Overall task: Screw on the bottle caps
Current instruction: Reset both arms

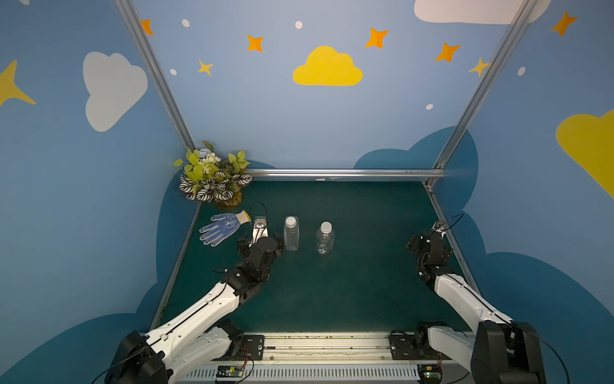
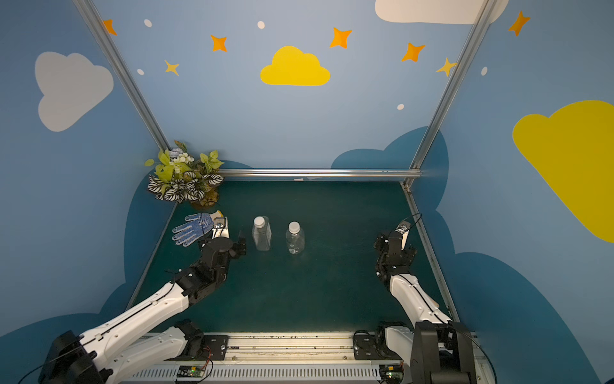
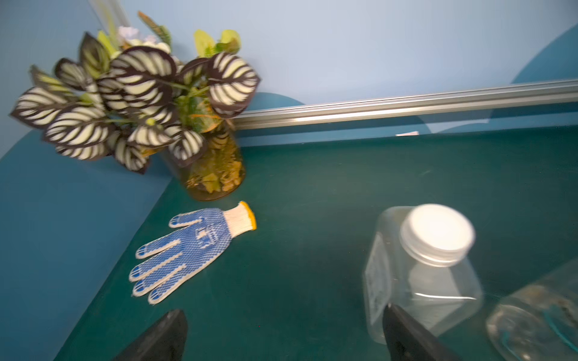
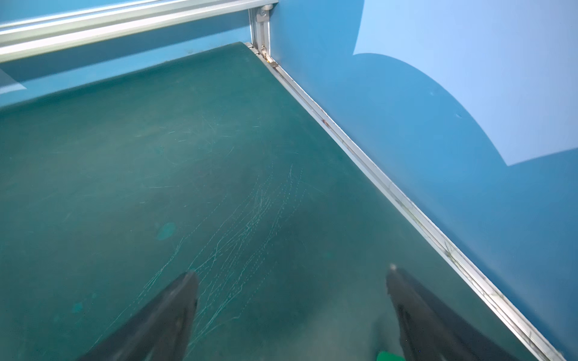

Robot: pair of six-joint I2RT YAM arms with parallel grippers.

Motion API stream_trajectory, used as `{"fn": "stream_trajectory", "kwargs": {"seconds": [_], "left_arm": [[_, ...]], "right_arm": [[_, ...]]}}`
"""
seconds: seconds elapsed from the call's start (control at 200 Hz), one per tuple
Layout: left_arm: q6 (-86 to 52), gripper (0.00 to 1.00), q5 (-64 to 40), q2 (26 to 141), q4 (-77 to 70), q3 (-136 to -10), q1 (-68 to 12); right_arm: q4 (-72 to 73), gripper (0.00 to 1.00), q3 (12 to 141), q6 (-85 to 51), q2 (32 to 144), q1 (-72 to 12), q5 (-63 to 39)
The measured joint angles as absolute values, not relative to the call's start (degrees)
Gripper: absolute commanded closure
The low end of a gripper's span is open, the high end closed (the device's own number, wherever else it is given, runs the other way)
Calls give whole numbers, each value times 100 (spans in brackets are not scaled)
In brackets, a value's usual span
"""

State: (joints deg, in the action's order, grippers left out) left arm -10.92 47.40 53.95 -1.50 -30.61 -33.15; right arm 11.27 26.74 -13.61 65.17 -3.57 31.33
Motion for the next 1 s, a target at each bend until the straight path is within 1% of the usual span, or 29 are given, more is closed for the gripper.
{"fn": "stream_trajectory", "kwargs": {"seconds": [0.145,0.28,0.386,0.481,0.581,0.736,0.846,0.896,0.996], "left_arm": [[-596,0,4805,5400,-902,-2357,-2755],[-274,0,4506,6023,-1553,-2084,-2167],[-108,0,3992,6740,-2233,-1988,-1817],[60,0,3500,7277,-2766,-1940,-1653],[268,0,2943,7629,-3402,-1925,-1481],[545,0,2123,8134,-4388,-1914,-1142],[672,0,1697,8884,-5437,-1750,-1013],[687,0,1500,9070,-5365,-1761,-956],[637,0,1127,9041,-5144,-1918,-766]], "right_arm": [[1900,2,2351,-1212,6871,-357,3076],[2233,2,2265,-980,7161,-375,2917],[2764,2,2231,-742,7293,-427,2805],[3402,2,2202,-613,7747,-475,2703],[3494,2,2217,-395,8060,-537,2519],[4355,2,2209,-292,8698,-607,2502],[4311,2,2235,-290,8724,-613,2508],[4101,2,2327,-266,8654,-609,2486],[3977,2,2443,-244,8560,-600,2453]]}}
